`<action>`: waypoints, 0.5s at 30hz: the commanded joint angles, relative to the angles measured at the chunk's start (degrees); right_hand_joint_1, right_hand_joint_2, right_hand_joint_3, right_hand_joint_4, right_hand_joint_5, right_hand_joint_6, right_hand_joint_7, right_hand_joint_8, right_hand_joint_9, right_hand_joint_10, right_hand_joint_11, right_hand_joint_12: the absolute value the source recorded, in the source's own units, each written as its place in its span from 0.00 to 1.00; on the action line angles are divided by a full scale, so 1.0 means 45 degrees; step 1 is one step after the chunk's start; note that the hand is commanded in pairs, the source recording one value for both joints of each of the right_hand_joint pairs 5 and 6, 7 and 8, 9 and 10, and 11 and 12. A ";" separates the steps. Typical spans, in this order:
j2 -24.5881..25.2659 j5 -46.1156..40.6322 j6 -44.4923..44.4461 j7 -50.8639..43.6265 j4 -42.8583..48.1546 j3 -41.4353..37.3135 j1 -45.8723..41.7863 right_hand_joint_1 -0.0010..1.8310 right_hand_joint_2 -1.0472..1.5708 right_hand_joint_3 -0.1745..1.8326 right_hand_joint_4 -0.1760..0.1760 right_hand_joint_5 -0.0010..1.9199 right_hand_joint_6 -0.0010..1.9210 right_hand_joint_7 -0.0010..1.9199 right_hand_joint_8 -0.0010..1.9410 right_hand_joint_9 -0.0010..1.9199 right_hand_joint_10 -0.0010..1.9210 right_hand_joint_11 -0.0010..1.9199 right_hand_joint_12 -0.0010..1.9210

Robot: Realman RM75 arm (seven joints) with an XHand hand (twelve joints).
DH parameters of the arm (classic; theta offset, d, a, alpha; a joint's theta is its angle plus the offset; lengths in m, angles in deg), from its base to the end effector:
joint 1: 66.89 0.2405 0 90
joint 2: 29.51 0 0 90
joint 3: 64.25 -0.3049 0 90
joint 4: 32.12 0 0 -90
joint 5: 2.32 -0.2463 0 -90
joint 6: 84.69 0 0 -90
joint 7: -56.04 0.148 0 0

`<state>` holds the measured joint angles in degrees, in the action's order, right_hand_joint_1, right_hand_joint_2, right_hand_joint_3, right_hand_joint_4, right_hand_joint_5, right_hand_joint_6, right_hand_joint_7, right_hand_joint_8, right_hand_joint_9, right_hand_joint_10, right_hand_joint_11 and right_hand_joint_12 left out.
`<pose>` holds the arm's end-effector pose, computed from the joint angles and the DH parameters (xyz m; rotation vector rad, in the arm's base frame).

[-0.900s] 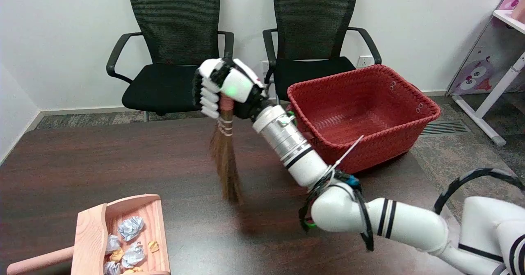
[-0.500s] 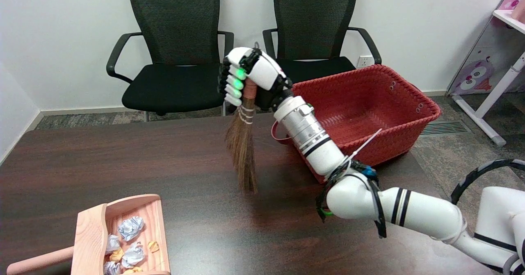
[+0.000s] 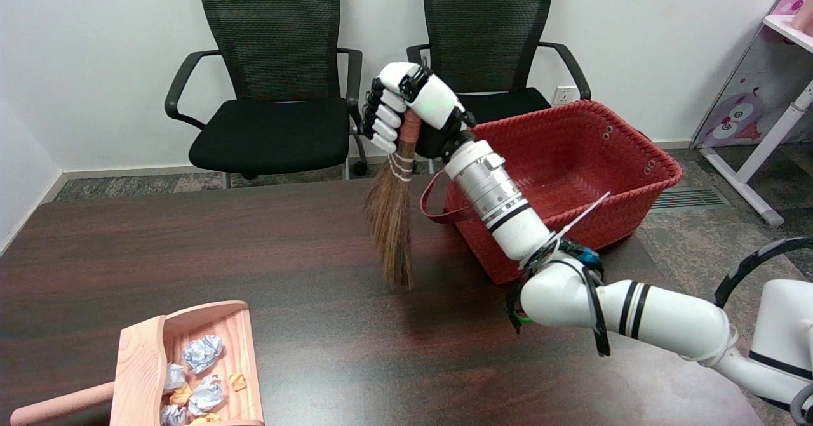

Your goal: Place the broom in the basket.

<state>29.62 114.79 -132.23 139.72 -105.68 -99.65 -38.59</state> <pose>-0.2378 -0.4458 0.2289 1.6351 -1.4974 1.6021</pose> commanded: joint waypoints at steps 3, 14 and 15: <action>-0.3546 0.0846 0.1808 0.2300 -0.3015 -0.1235 0.2405 0.47 0.97 0.81 0.47 1.00 1.00 1.00 0.99 1.00 1.00 1.00 1.00; -0.6854 0.0634 0.2382 0.4316 -0.3083 -0.1196 0.3927 0.48 1.00 0.66 0.47 1.00 1.00 1.00 0.99 1.00 1.00 1.00 1.00; -0.6922 0.0653 0.2364 0.4491 -0.2964 -0.1196 0.3944 0.49 1.00 0.64 0.48 1.00 1.00 1.00 0.99 1.00 1.00 1.00 1.00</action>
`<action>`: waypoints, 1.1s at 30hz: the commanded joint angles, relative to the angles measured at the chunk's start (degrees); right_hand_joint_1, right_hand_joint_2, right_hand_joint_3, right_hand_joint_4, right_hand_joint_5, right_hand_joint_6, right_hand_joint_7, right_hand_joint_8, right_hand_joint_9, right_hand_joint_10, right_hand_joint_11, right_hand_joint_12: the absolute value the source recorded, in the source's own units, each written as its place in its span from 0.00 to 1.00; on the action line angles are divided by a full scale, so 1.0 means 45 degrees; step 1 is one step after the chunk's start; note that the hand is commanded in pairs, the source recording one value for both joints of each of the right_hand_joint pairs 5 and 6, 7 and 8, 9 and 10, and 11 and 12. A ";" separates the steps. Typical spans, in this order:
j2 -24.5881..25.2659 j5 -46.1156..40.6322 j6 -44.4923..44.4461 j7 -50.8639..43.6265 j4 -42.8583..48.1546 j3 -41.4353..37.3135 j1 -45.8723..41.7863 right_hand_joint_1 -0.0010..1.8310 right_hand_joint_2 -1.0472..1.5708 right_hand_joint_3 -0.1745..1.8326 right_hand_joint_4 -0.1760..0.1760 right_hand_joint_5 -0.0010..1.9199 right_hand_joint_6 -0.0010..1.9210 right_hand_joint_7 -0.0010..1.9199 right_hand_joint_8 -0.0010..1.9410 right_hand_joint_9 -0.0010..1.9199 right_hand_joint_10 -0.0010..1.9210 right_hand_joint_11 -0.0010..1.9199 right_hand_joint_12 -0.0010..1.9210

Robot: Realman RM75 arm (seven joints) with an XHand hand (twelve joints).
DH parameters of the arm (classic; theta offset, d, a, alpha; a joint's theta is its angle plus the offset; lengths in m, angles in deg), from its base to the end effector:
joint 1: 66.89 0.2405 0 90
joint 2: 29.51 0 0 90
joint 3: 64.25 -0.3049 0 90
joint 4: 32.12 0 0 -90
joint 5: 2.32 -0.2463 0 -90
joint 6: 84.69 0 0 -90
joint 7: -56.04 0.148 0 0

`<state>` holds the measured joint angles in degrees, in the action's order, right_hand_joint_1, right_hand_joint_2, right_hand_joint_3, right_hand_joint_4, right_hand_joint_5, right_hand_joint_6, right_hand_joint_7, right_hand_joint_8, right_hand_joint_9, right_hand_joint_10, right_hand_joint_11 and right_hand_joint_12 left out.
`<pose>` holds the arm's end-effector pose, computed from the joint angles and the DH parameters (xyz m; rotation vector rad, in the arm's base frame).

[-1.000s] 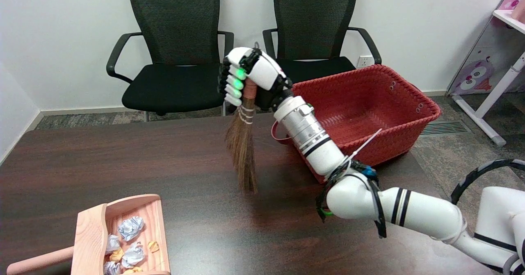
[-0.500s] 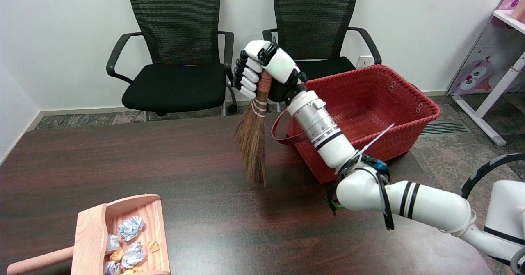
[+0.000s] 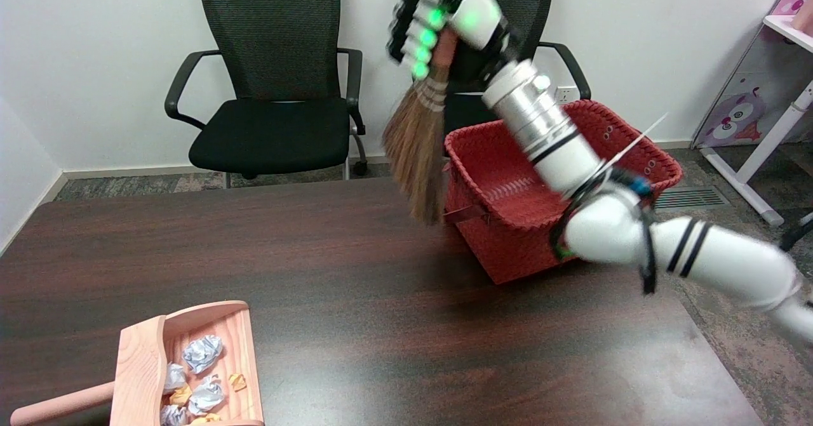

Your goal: Place the broom in the basket.

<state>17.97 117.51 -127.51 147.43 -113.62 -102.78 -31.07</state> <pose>-0.1372 -0.4585 0.2820 1.8354 -1.4386 1.5943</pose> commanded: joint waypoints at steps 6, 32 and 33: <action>-0.4631 0.1067 0.1117 0.3851 0.0315 -0.0338 0.2220 0.50 1.00 0.55 0.50 1.00 1.00 1.00 0.99 1.00 1.00 1.00 1.00; -0.1459 0.5807 -0.5332 0.9651 0.9736 0.2749 0.2271 0.49 1.00 0.60 0.41 1.00 1.00 1.00 0.99 1.00 1.00 1.00 1.00; -0.1320 0.5831 -0.5627 0.9725 0.9903 0.2723 0.2143 0.49 1.00 0.62 0.42 1.00 1.00 1.00 0.99 1.00 1.00 1.00 1.00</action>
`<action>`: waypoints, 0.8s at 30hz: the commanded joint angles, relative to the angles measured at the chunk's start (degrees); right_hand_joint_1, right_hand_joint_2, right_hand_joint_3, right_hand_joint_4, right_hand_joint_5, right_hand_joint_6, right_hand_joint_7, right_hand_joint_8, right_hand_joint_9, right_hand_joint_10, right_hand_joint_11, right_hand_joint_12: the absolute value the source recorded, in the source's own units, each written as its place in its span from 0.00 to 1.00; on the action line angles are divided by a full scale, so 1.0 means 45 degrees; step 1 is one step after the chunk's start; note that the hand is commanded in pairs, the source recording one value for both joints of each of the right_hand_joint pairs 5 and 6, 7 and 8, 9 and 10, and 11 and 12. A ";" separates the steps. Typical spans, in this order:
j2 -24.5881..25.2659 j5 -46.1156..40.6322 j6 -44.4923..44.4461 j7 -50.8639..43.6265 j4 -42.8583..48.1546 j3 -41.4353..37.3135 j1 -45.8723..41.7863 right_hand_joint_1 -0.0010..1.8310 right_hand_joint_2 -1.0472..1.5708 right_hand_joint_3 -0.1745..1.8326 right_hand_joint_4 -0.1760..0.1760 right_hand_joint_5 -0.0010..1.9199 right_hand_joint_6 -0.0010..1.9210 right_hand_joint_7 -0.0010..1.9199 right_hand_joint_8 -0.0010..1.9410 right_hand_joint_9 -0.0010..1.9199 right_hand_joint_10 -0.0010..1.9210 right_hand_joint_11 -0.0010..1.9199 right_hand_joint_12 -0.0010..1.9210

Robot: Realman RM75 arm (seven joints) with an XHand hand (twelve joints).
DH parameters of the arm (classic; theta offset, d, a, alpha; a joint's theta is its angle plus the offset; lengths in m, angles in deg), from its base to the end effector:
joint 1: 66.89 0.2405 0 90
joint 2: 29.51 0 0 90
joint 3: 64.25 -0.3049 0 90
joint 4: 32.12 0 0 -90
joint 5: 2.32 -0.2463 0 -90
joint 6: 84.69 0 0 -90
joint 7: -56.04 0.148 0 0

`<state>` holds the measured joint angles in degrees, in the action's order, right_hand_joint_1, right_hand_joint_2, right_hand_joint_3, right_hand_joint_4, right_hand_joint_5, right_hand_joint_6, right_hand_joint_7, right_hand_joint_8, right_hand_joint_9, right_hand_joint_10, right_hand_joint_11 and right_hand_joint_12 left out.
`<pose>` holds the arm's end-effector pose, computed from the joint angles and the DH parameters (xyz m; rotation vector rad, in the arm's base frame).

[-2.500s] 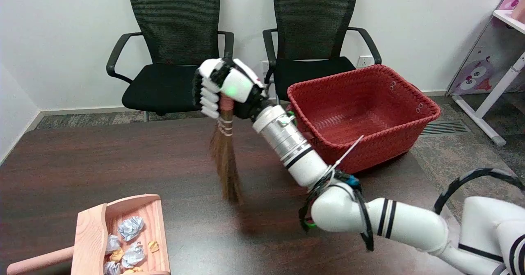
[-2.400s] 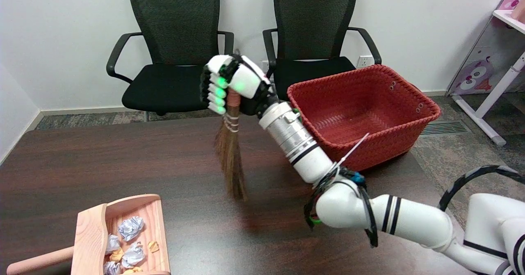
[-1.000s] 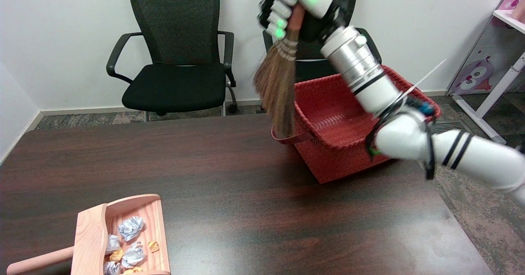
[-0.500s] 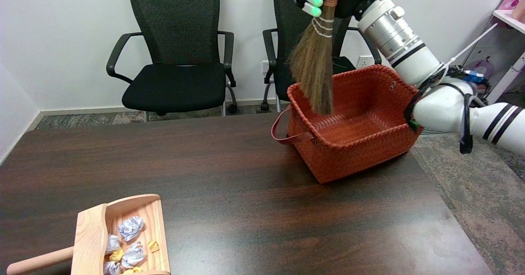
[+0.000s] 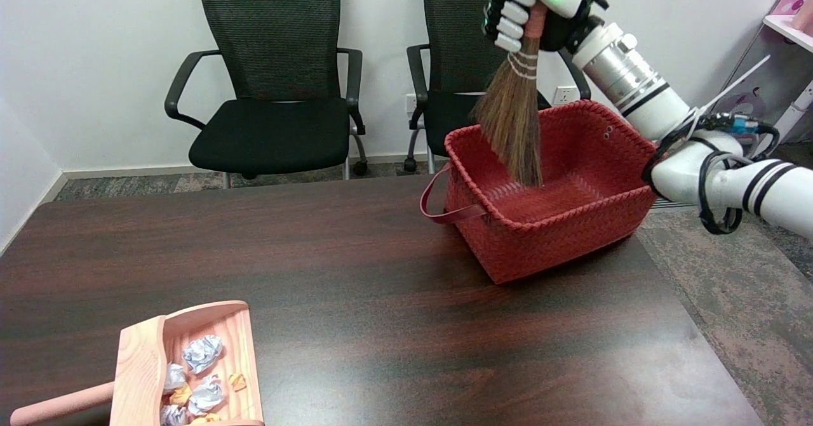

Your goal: Place the broom in the basket.

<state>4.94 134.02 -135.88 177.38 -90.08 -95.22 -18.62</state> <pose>-0.1112 -0.4836 0.4442 1.8653 -1.2991 1.4129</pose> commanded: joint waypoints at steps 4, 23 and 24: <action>0.1868 0.2546 -0.4315 0.3441 0.5098 0.0929 -0.0936 0.48 1.00 0.67 0.42 1.00 1.00 1.00 0.99 1.00 1.00 1.00 1.00; 0.2888 0.4639 -0.4637 0.3346 0.5635 -0.0379 -0.1819 0.48 0.98 0.72 0.47 1.00 1.00 1.00 0.99 1.00 1.00 1.00 1.00; 0.2910 0.4661 -0.4640 0.3323 0.5635 -0.0404 -0.1838 0.48 0.97 0.73 0.47 1.00 1.00 1.00 0.99 1.00 1.00 1.00 1.00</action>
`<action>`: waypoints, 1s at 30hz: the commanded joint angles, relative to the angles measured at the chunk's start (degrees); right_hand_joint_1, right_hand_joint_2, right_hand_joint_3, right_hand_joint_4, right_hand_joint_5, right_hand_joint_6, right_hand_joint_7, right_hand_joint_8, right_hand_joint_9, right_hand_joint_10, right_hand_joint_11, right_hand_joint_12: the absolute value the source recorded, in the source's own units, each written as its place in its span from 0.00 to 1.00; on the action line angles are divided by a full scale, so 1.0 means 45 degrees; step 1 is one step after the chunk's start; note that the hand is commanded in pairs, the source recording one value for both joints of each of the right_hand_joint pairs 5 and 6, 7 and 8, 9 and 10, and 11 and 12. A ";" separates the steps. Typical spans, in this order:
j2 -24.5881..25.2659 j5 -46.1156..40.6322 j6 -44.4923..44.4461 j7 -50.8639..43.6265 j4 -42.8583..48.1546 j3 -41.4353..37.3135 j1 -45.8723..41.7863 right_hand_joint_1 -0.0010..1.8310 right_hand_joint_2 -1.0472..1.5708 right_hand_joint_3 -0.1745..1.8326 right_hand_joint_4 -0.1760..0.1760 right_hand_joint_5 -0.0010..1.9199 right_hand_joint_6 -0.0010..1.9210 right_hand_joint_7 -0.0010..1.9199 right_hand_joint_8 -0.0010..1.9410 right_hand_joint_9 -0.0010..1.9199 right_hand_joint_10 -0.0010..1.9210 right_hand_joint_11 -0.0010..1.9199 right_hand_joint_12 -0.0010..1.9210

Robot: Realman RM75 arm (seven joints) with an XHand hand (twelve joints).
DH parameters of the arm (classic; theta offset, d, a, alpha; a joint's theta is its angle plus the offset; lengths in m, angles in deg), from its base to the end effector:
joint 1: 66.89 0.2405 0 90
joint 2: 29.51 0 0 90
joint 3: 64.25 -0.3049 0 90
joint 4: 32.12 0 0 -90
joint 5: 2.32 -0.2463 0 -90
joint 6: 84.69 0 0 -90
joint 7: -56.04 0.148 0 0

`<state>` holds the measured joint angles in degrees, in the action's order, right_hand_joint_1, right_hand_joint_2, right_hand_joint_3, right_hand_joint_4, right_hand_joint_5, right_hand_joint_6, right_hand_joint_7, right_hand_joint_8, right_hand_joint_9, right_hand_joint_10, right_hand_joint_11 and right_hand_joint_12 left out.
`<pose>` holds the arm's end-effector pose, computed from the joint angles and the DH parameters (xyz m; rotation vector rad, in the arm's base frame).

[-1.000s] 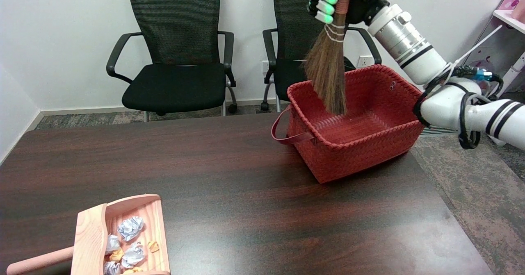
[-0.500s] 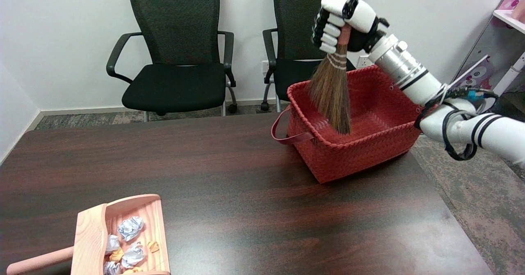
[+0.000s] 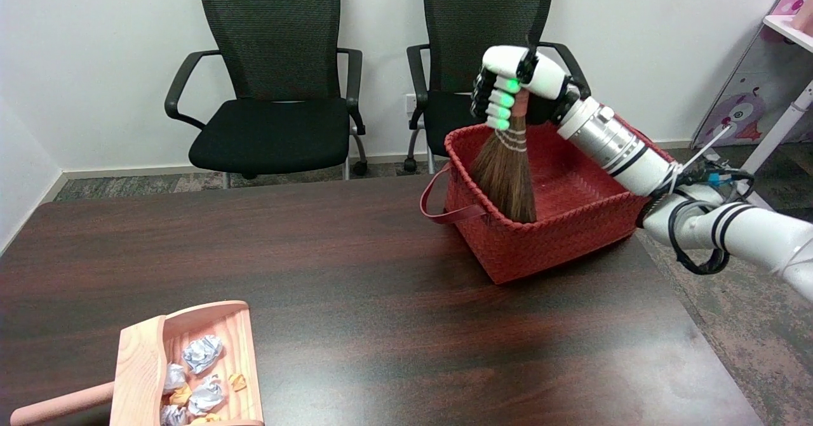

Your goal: Place the broom in the basket.

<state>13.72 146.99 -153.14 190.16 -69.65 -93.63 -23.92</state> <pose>-0.2121 -0.4670 0.4421 1.8741 -1.5145 1.2769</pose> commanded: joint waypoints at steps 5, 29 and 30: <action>0.1076 0.1800 -0.0745 -0.0148 0.1247 -0.0796 -0.0701 0.48 0.98 0.74 0.49 1.00 1.00 1.00 0.99 1.00 1.00 1.00 1.00; 0.1449 0.2269 -0.0256 -0.1037 0.1230 -0.0796 -0.0720 0.43 0.60 0.75 1.00 0.79 0.79 0.79 0.79 0.69 0.69 0.84 0.84; 0.1469 0.2289 -0.0256 -0.1111 0.1230 -0.0796 -0.0720 0.43 0.60 0.75 1.00 0.78 0.78 0.78 0.77 0.67 0.67 0.83 0.83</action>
<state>18.83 155.73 -156.11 188.30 -64.38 -96.90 -26.82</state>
